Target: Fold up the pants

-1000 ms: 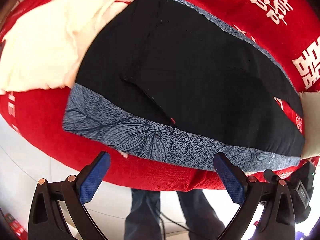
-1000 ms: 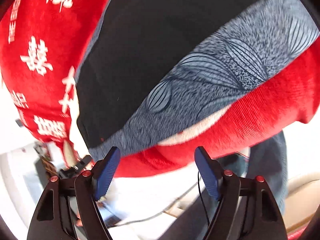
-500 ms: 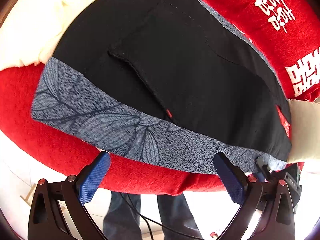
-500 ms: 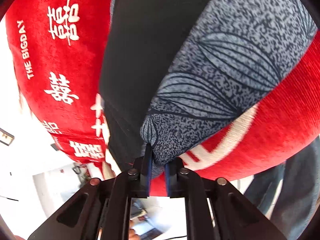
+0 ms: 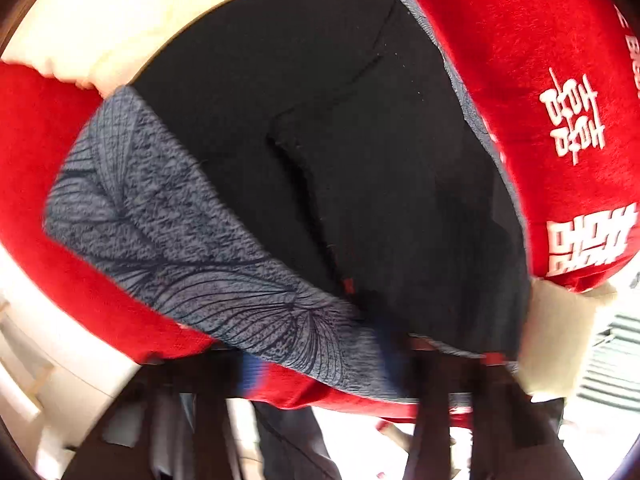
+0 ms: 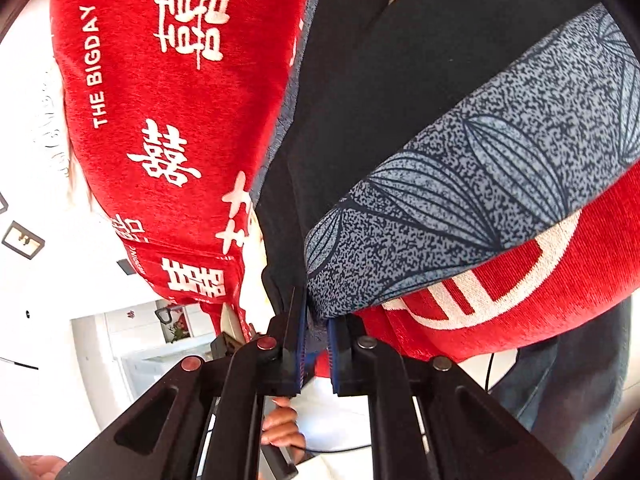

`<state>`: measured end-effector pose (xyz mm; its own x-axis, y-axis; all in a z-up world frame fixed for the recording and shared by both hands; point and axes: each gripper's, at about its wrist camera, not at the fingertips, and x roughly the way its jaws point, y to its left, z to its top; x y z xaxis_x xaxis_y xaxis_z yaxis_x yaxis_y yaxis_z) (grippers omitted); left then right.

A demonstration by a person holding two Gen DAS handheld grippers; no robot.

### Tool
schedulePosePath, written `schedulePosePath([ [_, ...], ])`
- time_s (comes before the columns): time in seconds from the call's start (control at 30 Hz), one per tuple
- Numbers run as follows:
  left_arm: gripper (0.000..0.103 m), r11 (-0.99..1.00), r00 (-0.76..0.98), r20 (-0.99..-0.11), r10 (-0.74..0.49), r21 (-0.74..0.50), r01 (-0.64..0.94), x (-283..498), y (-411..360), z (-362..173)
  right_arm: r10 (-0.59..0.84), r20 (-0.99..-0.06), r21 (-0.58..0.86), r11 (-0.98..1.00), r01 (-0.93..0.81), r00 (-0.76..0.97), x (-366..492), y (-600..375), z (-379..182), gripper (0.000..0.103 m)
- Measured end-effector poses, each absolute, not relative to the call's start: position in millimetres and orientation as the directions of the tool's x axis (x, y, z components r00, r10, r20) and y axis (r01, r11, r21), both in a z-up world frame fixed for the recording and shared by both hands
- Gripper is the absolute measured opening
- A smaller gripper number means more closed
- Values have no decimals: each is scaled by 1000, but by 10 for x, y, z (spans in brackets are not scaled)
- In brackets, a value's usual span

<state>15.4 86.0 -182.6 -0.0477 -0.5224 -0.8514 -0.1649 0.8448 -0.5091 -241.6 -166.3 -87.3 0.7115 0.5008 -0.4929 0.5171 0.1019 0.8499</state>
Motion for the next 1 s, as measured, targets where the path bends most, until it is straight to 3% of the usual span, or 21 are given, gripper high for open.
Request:
schedulePosePath([
  [0.03, 27, 853, -44, -859, -510, -498, -159, 169, 845, -1794, 512, -502, 843, 112, 525, 697, -2377, -1686, -886, 9],
  [0.07, 16, 866, -27, -872, -488, -480, -138, 207, 817, -1681, 521, -507, 840, 121, 529, 686, -2361, -1707, -881, 8],
  [0.4, 15, 897, 113, -890, -441, -437, 59, 1184, 121, -809, 587, -500, 866, 319, 385, 637, -1170, -2492, -283, 8],
  [0.63, 16, 935, 179, -917, -355, -346, 81, 2261, -489, -1272, 611, -608, 794, 459, 399, 507, 133, -3129, -714, 8],
  [0.8, 28, 963, 154, -950, -270, -265, 52, 2521, -677, -1669, 601, -701, 712, 552, 434, 385, 624, -3272, -1245, 8],
  [0.93, 32, 969, 148, -958, -245, -239, 58, 2549, -701, -1589, 603, -715, 697, 580, 421, 354, 763, -3308, -1411, 3],
  [1.0, 64, 986, 205, -965, -162, -148, 81, 2523, -665, -1373, 609, -711, 702, 579, 415, 352, 763, -3322, -1413, 4],
])
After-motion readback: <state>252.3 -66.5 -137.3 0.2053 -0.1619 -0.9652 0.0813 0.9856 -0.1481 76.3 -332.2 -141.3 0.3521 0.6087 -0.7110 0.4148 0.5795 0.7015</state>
